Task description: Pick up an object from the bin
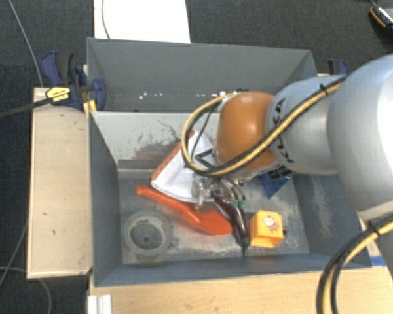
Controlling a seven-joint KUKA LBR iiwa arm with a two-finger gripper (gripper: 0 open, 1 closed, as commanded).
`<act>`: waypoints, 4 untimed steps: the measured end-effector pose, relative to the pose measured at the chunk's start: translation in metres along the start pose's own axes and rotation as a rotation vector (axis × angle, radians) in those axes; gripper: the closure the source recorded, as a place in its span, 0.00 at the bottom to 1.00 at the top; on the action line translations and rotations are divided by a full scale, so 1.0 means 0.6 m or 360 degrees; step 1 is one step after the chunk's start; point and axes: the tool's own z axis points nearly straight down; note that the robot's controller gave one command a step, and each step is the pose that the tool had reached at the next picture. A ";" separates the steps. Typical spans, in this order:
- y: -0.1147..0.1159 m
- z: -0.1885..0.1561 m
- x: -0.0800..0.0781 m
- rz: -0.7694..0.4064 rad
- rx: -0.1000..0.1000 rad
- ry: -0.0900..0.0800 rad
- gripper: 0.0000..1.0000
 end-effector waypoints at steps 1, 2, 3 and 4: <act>0.012 -0.006 -0.009 0.0005 -0.0002 -0.0009 1.00; -0.008 -0.088 0.028 -0.0069 0.0000 -0.0005 1.00; -0.002 -0.073 0.019 -0.0004 -0.0003 -0.0006 1.00; -0.013 -0.158 0.006 -0.0152 -0.0001 -0.0014 1.00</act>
Offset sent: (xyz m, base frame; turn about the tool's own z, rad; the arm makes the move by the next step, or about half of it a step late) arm -0.0183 -0.0059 0.0503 -0.0443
